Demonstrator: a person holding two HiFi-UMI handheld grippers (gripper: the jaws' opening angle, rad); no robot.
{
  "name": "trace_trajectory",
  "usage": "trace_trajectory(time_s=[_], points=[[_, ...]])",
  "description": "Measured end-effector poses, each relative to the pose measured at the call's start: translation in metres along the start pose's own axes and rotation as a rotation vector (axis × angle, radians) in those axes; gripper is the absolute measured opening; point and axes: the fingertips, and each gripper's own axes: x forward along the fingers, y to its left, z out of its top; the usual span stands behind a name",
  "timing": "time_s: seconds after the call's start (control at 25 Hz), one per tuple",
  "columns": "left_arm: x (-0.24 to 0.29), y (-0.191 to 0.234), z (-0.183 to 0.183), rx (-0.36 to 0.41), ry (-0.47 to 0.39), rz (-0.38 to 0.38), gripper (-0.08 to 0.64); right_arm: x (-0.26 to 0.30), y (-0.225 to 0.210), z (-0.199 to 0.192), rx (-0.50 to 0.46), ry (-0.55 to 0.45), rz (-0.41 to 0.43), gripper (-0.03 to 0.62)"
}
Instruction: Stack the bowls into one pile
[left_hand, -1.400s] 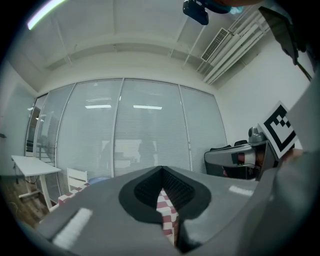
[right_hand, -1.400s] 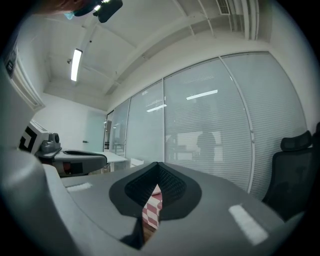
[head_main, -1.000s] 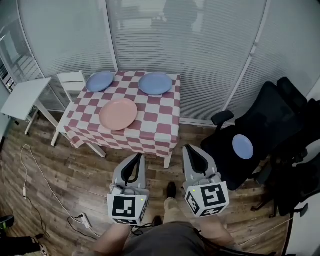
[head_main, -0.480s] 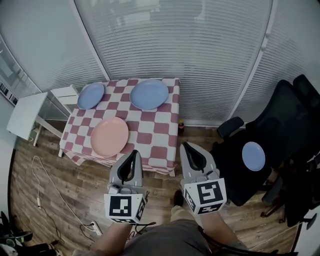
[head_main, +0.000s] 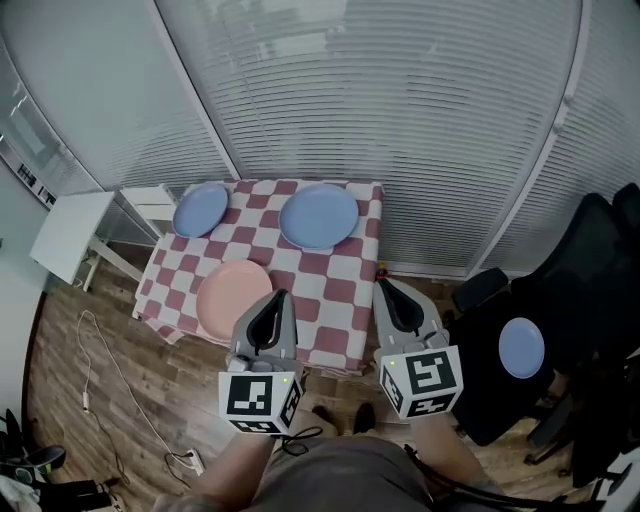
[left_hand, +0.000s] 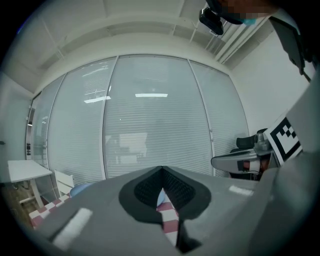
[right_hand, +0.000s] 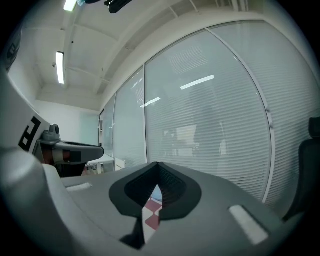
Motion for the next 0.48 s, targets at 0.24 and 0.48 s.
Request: trace_trajectory(time_s=[0.24,0.48], points=[[0.033,0.031,0.006,-0.009,-0.024,0.03,0.0,0.046,-0.011,0.012,-0.028,-0.009,0.003,0.02],[0.08,0.076,0.012,-0.003,-0.067,0.038,0.0,0.105,-0.017,0.015,-0.048,-0.006,-0.007,0.021]])
